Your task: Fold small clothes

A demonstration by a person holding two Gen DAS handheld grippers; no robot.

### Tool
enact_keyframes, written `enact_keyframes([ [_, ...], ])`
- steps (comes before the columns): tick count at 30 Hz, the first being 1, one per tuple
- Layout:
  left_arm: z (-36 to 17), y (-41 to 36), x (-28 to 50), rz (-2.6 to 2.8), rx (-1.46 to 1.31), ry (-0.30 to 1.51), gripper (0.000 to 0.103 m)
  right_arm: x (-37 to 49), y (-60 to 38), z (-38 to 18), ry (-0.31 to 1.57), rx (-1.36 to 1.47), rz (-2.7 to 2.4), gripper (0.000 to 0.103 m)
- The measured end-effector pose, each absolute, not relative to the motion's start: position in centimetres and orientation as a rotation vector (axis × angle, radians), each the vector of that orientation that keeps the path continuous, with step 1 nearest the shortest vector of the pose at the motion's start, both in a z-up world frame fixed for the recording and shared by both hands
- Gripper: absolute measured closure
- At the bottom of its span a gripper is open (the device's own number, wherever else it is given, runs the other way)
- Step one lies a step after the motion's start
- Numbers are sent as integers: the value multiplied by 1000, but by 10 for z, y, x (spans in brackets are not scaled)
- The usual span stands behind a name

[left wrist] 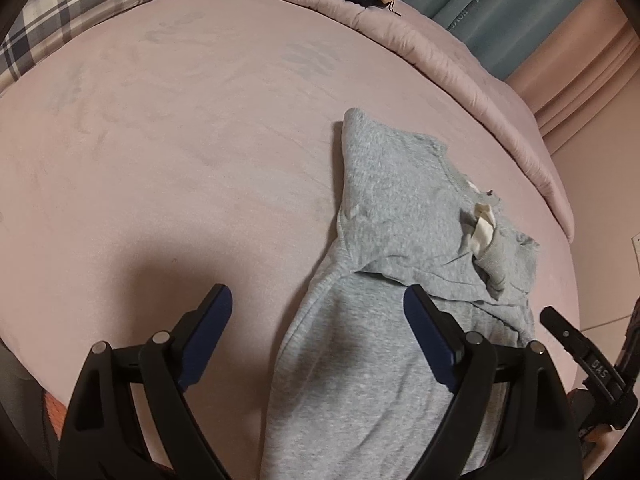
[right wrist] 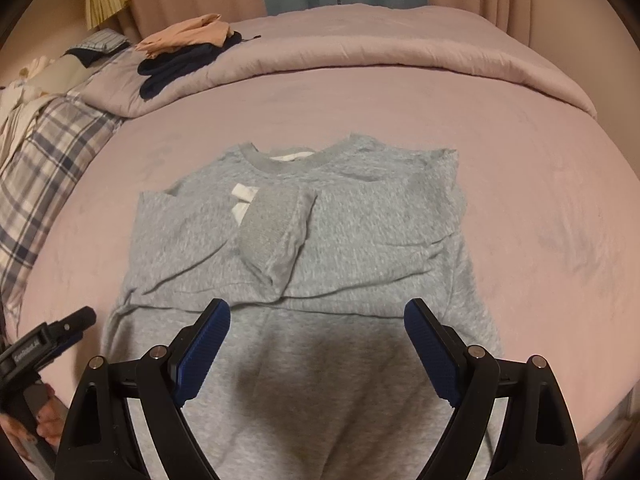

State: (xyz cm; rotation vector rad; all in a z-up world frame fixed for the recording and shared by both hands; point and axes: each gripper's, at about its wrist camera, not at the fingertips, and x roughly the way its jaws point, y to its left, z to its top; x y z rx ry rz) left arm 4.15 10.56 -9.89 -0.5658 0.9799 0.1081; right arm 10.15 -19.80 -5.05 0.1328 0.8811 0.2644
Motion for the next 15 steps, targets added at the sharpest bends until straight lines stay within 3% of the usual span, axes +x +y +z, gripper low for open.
enact_keyframes([
  [15, -93, 104, 35, 113, -559, 953, 13, 107, -183, -43, 869, 91, 284, 15],
])
